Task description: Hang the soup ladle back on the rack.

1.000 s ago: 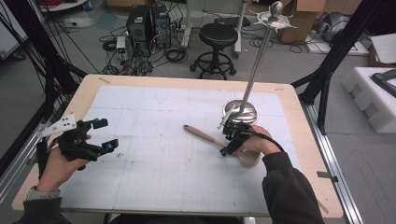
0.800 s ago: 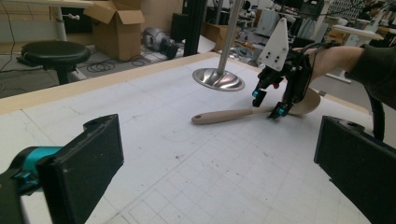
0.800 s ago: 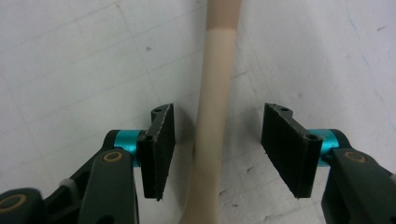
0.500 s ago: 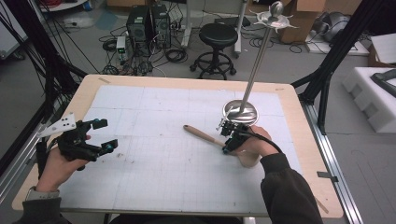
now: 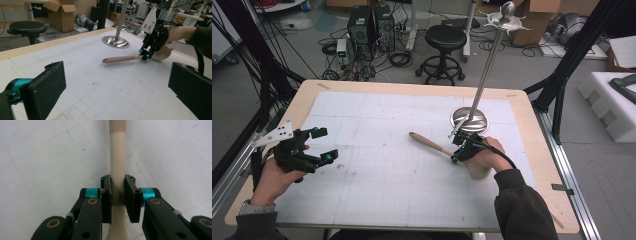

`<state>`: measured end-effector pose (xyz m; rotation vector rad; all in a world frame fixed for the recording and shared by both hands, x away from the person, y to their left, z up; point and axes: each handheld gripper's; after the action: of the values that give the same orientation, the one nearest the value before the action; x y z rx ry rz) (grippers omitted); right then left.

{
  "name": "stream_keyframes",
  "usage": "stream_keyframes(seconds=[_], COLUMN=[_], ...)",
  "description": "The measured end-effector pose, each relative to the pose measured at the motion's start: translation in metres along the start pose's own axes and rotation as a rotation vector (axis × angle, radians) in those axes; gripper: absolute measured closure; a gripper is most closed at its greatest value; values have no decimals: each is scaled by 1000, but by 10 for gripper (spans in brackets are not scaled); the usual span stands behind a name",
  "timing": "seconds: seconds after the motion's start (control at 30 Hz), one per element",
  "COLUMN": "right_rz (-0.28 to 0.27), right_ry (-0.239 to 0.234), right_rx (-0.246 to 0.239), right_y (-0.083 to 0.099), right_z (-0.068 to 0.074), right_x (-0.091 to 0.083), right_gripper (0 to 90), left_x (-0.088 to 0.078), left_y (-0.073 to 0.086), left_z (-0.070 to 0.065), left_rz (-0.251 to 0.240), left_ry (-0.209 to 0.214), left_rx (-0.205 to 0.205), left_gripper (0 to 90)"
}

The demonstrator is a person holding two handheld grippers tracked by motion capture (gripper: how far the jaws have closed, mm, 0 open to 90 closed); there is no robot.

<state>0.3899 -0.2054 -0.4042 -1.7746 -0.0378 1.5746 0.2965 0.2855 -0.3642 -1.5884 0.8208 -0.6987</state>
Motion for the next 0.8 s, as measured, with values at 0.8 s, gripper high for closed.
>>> stream_keyframes(seconds=[0.8], right_rz=[-549], right_ry=[5], right_rx=[26], right_y=[39], right_z=[3], right_x=[-79], right_gripper=[780], left_x=[-2], left_y=[-1], left_z=[-1], left_rz=[-11], left_ry=[-3], left_rx=[3], left_gripper=[18])
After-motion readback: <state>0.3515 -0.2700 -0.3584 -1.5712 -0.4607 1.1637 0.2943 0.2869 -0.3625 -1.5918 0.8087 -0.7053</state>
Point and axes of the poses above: each handheld gripper's, and its own axes: x roughly forward along the jaws, y roughly out of its underside, z roughly to its left, and after that the axes turned 11 degrees about -z, right-handed
